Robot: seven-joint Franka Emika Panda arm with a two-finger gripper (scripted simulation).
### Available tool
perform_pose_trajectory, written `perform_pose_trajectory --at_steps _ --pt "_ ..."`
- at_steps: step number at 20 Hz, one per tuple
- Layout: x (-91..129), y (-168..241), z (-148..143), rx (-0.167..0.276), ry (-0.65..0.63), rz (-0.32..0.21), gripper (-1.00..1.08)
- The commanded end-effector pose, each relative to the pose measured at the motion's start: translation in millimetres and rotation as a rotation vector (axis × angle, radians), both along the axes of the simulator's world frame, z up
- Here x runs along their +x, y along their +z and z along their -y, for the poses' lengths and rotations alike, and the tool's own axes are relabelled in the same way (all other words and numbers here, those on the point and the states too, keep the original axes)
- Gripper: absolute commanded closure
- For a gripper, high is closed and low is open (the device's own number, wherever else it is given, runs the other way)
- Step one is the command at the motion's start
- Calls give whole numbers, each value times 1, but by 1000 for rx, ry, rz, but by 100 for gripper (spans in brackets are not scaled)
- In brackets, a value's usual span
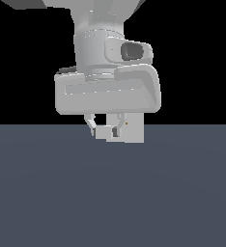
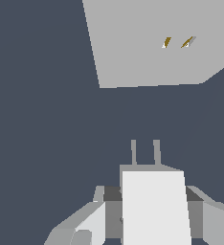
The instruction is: Plug the charger into the wall socket.
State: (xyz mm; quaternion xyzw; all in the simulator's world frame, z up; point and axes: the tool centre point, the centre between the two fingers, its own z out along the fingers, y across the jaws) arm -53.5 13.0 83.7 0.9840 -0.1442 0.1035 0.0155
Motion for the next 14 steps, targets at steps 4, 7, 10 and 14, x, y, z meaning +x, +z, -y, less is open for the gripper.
perform_pose_trajectory --at_steps 4,7,10,14 --pt "8 10 17 1 32 -1 108" --pt "11 14 22 1 43 -1 108" --pt "13 16 26 2 49 -2 108" --pt "14 16 27 2 51 -2 108"
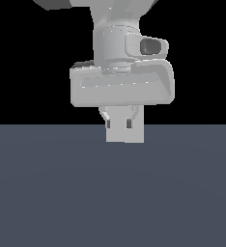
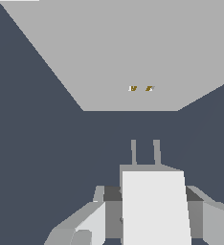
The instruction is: Plug the charger into the wall socket.
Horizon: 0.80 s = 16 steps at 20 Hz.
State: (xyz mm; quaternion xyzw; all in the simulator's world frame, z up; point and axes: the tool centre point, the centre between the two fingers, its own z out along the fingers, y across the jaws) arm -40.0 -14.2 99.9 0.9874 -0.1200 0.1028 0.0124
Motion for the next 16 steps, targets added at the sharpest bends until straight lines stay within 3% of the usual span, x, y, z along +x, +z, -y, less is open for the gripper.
perform_pose_trajectory --at_steps 1,9,16 --pt "0 0 0 0 2 0 108" --pt "5 0 1 0 2 0 108" --pt "27 0 7 0 2 0 108"
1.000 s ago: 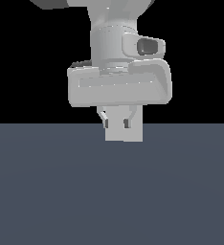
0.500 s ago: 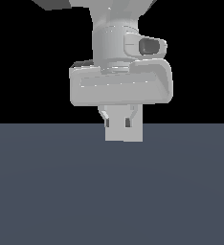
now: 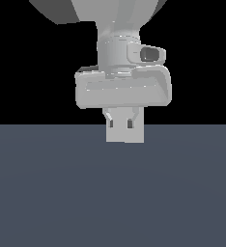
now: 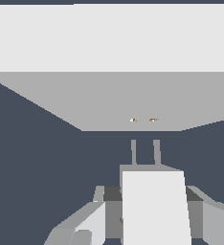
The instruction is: Plug the charger into the wall socket.
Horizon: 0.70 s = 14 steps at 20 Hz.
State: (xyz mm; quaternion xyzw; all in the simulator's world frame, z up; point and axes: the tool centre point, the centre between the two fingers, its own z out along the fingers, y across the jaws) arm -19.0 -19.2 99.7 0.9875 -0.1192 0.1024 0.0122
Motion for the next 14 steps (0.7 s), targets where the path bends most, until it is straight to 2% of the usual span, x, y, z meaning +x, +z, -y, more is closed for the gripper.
perform_pose_trajectory --at_steps 1,7,14 --pt "10 0 3 0 0 0 108" --pt "25 0 6 0 0 0 108" --pt "28 0 7 0 0 0 108"
